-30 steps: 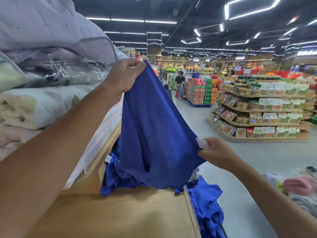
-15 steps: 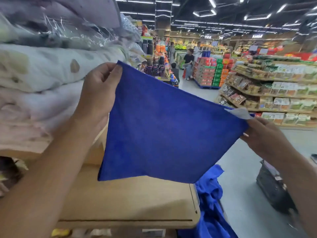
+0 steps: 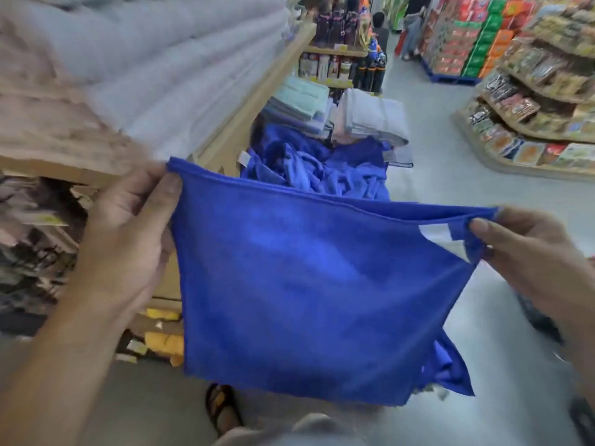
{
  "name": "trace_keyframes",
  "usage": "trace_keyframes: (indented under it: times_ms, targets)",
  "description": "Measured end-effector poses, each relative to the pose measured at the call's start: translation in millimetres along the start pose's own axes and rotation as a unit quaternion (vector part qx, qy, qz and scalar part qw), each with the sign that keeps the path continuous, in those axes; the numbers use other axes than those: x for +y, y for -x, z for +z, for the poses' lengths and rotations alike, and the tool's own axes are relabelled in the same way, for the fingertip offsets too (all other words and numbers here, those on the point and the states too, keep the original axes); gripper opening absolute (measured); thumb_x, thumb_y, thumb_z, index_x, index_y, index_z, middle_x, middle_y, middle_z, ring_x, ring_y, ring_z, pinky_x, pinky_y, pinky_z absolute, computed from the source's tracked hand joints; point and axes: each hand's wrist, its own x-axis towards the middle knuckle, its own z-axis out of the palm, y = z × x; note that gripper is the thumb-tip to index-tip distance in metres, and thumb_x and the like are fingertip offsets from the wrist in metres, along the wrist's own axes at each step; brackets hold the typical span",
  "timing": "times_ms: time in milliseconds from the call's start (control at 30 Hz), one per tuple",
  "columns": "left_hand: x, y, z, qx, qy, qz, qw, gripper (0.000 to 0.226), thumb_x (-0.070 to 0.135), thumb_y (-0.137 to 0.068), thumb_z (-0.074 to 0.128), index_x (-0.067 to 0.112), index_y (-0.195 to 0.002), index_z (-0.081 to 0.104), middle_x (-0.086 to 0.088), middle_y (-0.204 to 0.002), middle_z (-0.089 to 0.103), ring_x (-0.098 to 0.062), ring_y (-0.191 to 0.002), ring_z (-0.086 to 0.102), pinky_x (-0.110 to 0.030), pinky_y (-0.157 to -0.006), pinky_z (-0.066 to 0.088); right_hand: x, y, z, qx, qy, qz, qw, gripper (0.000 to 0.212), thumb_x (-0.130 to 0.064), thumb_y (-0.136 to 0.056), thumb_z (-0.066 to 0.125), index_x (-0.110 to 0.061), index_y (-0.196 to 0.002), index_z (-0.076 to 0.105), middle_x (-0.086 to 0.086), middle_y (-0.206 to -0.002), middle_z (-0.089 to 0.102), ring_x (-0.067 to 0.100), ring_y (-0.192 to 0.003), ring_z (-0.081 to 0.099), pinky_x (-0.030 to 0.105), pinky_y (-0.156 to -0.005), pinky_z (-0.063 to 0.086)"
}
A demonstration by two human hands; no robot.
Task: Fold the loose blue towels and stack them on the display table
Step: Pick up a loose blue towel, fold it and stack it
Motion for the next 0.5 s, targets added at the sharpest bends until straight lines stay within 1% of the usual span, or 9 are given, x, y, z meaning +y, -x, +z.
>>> trace_keyframes:
  times_ms: [67,100,133,167,233,267,333,400,500]
  targets:
    - [-28,14,-15,0.005,0.008,-0.058,0.998,0.018,0.028,-0.100,0.058,0.027,-0.099,0.076,0.010,-0.093,0.075,-0.001,-0.082,0.068,-0.016,-0.071,0.055,25,0,12,0.005,0.021,0.052,0.998,0.050,-0.053,-0.065,0.091,-0.013,-0.093,0.081,0.010,-0.090,0.077,0.018,-0.083,0.069,0.033,-0.081,0.058]
    - [-42,18,-22,0.017,-0.001,-0.085,0.996,0.022,0.024,-0.101,0.055,0.027,-0.101,0.077,0.008,-0.097,0.075,-0.002,-0.086,0.068,-0.016,-0.073,0.056,35,-1,15,0.014,0.032,0.078,0.996,0.053,-0.054,-0.068,0.089,-0.010,-0.097,0.080,0.019,-0.097,0.075,0.024,-0.091,0.066,0.040,-0.088,0.054]
    - [-57,21,-29,0.031,-0.016,-0.112,0.993,0.023,0.022,-0.102,0.054,0.027,-0.102,0.077,0.007,-0.100,0.076,-0.005,-0.090,0.068,-0.018,-0.075,0.057,44,-2,19,0.017,0.044,0.098,0.994,0.048,-0.050,-0.073,0.086,-0.010,-0.099,0.080,0.023,-0.102,0.074,0.025,-0.094,0.064,0.042,-0.090,0.051]
    - [-70,21,-35,0.044,-0.032,-0.139,0.989,0.023,0.021,-0.102,0.054,0.026,-0.102,0.077,0.005,-0.102,0.075,-0.009,-0.093,0.067,-0.020,-0.076,0.058,54,-3,20,0.012,0.060,0.115,0.991,0.038,-0.045,-0.077,0.082,-0.014,-0.099,0.080,0.018,-0.099,0.076,0.020,-0.090,0.064,0.035,-0.088,0.051]
    - [-93,19,-44,0.052,-0.057,-0.177,0.981,0.024,0.020,-0.104,0.053,0.026,-0.101,0.076,0.002,-0.102,0.075,-0.016,-0.097,0.064,-0.024,-0.077,0.058,67,-9,26,0.013,0.099,0.135,0.986,0.016,-0.037,-0.086,0.073,-0.025,-0.092,0.082,-0.003,-0.083,0.076,0.005,-0.074,0.063,0.014,-0.070,0.050]
    - [-102,15,-46,0.051,-0.066,-0.186,0.979,0.025,0.019,-0.105,0.052,0.026,-0.099,0.075,0.001,-0.101,0.075,-0.016,-0.096,0.064,-0.026,-0.076,0.057,72,-14,29,0.014,0.111,0.141,0.984,0.012,-0.031,-0.090,0.071,-0.026,-0.089,0.082,-0.008,-0.078,0.074,0.001,-0.067,0.060,0.011,-0.064,0.048]
    - [-114,2,-46,0.056,-0.073,-0.189,0.978,0.026,0.018,-0.105,0.051,0.026,-0.095,0.074,0.004,-0.095,0.074,-0.013,-0.089,0.064,-0.029,-0.075,0.055,80,-27,31,0.026,0.127,0.145,0.981,0.015,-0.024,-0.095,0.070,-0.021,-0.085,0.081,-0.006,-0.075,0.069,0.000,-0.062,0.056,0.010,-0.059,0.046]
    - [-120,-20,-44,0.074,-0.091,-0.192,0.974,0.021,0.021,-0.105,0.053,0.025,-0.095,0.071,0.005,-0.093,0.072,-0.015,-0.087,0.062,-0.033,-0.073,0.050,79,-46,33,0.042,0.142,0.146,0.978,0.015,-0.022,-0.095,0.071,-0.020,-0.083,0.080,-0.005,-0.072,0.069,0.000,-0.060,0.055,0.010,-0.056,0.045]
    - [-125,-62,-35,0.087,-0.084,-0.206,0.971,0.014,0.025,-0.105,0.055,0.020,-0.102,0.068,-0.003,-0.108,0.069,-0.023,-0.096,0.060,-0.040,-0.080,0.048,71,-81,35,0.053,0.143,0.143,0.978,0.012,-0.023,-0.096,0.071,-0.016,-0.090,0.080,-0.007,-0.069,0.066,0.001,-0.056,0.055,0.013,-0.055,0.047]
